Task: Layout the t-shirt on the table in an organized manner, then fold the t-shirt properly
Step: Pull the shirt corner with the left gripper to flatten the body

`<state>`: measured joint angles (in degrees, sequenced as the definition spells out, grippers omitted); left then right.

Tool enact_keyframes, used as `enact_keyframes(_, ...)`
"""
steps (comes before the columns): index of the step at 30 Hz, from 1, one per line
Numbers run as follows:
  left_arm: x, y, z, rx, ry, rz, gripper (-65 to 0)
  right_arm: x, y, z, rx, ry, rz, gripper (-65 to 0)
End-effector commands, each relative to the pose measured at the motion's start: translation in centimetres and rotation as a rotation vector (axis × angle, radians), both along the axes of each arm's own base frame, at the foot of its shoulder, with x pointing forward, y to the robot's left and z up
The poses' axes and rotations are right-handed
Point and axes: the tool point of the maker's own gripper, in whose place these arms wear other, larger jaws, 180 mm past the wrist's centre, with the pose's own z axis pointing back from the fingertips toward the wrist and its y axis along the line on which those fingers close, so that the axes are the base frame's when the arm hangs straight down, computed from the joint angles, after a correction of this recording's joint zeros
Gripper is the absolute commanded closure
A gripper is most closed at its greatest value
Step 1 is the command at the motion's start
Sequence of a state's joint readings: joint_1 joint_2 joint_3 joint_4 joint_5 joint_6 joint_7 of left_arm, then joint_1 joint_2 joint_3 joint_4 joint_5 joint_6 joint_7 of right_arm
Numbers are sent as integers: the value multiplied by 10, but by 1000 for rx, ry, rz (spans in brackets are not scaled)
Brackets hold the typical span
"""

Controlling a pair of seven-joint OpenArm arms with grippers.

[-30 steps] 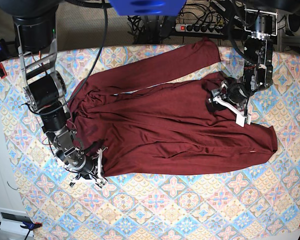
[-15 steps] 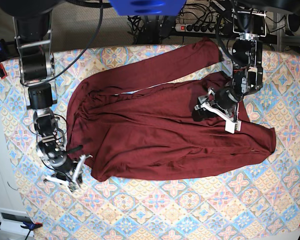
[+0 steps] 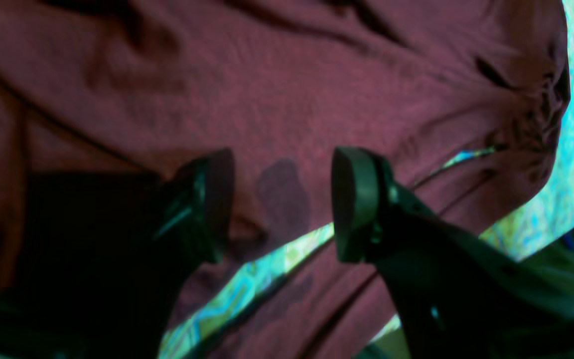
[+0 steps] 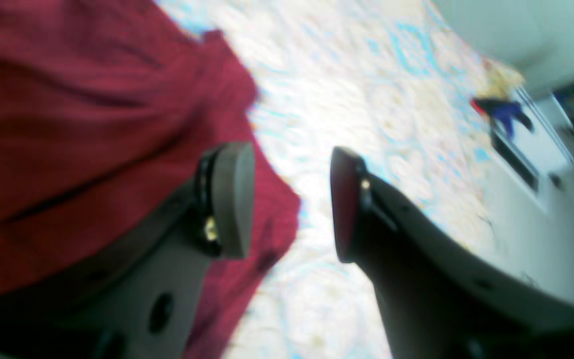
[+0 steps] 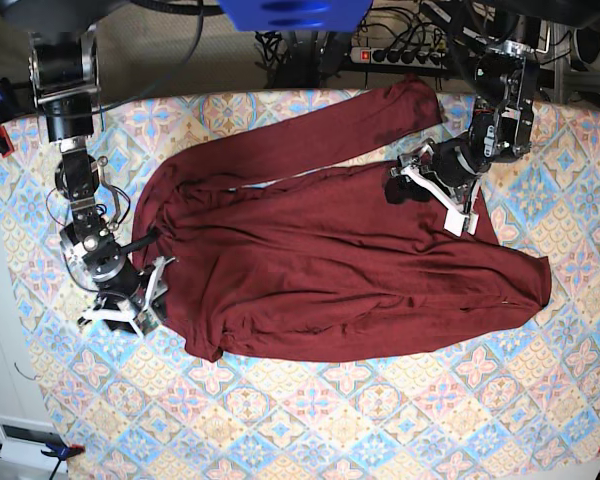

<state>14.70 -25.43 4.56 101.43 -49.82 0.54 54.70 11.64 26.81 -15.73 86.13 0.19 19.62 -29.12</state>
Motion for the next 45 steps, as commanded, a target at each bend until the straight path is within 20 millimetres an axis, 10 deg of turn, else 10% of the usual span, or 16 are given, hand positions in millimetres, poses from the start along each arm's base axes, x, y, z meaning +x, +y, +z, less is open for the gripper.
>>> enact_keyframes(1,-3,7,4,18,-6,-17,-306,3,-8,13,-19,-41,-7,-241)
enact_keyframes(17,-57,50,1,-32,86,182,-310,-36,7,-17,-6,30,28,-237)
enact_keyframes(33,-41,63,-29,-121,131,368,-301,-47,7,-30,-6,62,29,-237)
enact_keyframes(36,-41,68,-28,-109,126,362,-153,-47,7,-29,-4,61,28,-237)
enact_keyframes(38,-39,85,-24,-61,115,350,0,-47,8,-29,-3,59,29,-237)
enact_keyframes(45,-24,177,15,162,39,359,0,-47,7,-29,-4,61,27,-237)
